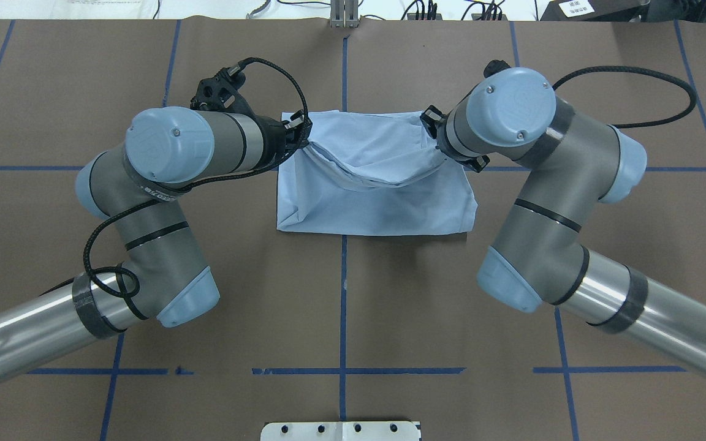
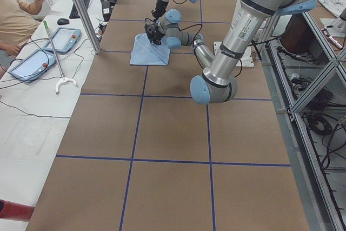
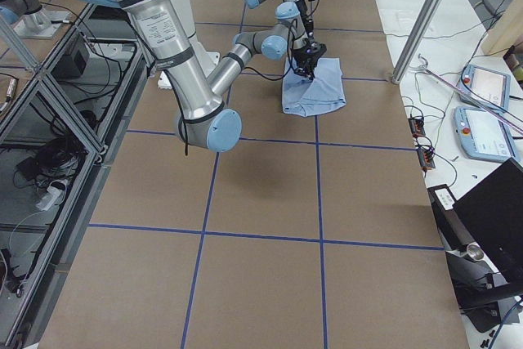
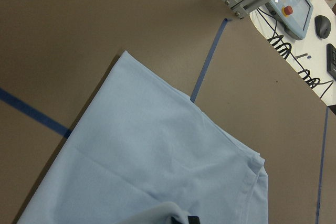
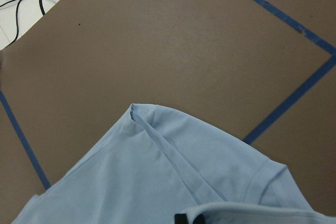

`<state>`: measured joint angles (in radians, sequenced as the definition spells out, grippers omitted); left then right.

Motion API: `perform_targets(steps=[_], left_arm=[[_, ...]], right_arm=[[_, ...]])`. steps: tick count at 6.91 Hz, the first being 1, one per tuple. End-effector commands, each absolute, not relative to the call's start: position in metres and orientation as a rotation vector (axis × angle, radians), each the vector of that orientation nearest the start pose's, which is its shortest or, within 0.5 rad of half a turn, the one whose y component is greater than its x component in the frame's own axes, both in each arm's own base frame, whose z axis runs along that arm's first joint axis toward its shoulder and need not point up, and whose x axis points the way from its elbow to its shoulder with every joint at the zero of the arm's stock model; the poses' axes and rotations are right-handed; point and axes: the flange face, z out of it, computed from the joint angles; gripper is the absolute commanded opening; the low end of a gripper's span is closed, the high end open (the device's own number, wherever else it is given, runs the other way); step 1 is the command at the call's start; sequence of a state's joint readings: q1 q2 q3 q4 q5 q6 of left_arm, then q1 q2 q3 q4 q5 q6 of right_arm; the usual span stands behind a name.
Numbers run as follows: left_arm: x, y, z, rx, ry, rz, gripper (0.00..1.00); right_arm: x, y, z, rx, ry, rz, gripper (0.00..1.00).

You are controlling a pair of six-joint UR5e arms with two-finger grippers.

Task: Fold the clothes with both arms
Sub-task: 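Grasp the near hem with both grippers and fold it toward the far edge, then release the hem at the far edge and lift both grippers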

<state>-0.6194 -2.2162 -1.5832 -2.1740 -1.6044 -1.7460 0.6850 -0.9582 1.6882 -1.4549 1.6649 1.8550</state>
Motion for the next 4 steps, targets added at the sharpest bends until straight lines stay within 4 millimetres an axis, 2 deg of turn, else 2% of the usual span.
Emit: perform_targets(steps=[1,2,3,4], left_arm=[[0.49,-0.552,0.22,0.399,1.227,-0.624,0.0],[0.509,-0.587,0.223,0.506,1.16,-0.573,0.0],[0.526,-0.623,0.234,0.604,1.085,-0.512,0.67],[0.516,-0.635,0.239,0.652,1.087,-0.486,1.0]], right_arm=[[-0.475,-0.595,0.269,0.077,-0.89,0.838,0.08],[-0.487,-0.623,0.278,0.084,-0.9,0.818,0.08],[-0.494,-0.647,0.293,0.108,-0.883,0.786,0.71],[-0.473,-0.666,0.293,0.192,-0.88,0.665,1.0]])
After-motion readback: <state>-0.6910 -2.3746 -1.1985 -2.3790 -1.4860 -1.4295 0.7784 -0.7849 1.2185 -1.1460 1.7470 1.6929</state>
